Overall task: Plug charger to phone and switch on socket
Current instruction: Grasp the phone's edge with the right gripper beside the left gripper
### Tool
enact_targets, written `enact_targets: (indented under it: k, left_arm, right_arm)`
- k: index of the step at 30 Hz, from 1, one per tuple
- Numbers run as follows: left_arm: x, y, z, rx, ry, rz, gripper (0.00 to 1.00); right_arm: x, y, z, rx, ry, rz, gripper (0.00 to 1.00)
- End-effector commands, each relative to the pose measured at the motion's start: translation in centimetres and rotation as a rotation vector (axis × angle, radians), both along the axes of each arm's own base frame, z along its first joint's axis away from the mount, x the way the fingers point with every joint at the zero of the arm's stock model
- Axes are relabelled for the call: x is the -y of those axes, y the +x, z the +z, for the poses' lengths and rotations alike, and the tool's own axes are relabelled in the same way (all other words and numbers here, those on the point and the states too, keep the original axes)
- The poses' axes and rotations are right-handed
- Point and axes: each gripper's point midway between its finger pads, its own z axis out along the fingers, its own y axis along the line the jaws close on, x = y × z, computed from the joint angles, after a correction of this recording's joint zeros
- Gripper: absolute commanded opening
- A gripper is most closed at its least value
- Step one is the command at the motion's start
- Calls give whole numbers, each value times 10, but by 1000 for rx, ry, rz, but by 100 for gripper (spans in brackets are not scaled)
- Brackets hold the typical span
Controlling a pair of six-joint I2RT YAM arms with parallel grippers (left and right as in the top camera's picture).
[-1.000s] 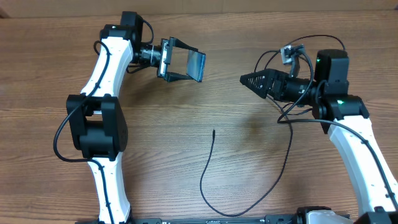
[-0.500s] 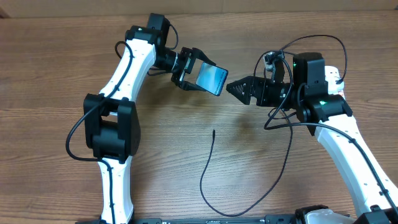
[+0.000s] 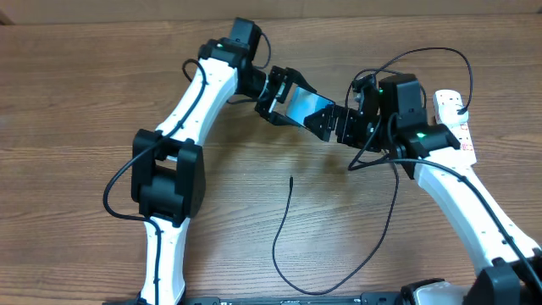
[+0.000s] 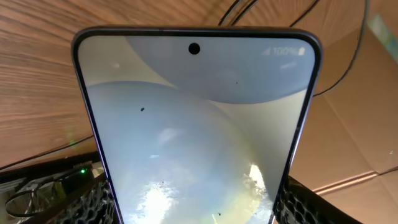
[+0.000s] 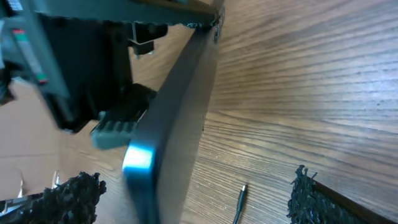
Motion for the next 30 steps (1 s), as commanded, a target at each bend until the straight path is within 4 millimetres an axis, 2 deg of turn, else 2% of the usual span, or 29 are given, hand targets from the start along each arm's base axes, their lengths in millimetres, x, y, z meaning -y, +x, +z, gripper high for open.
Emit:
enact_targets:
  k: [1, 3, 8, 10, 20, 24, 27, 30]
  left_arm:
    - [9, 1, 12, 4, -23, 2, 4]
    - [9, 1, 12, 3, -23, 2, 4]
    - [13, -2, 12, 4, -19, -7, 4]
    - [15, -2, 7, 7, 12, -1, 4]
    - [26, -10, 3, -22, 46, 4, 4]
    - [33, -14, 3, -21, 48, -4, 4]
    - [36, -14, 3, -32, 47, 4, 4]
    - [36, -13, 3, -42, 50, 16, 4]
  right_arm:
    - [-2, 9, 4, 22, -5, -14, 100]
    - [-1, 11, 4, 33, -11, -22, 100]
    - [11, 18, -1, 29, -63, -97, 91]
    - [13, 20, -1, 24, -64, -119, 78]
    - [12, 24, 2, 44, -58, -120, 76]
    - [13, 24, 1, 35, -59, -138, 67]
    - [14, 25, 1, 28, -58, -152, 54]
    - [14, 25, 1, 28, -58, -151, 48]
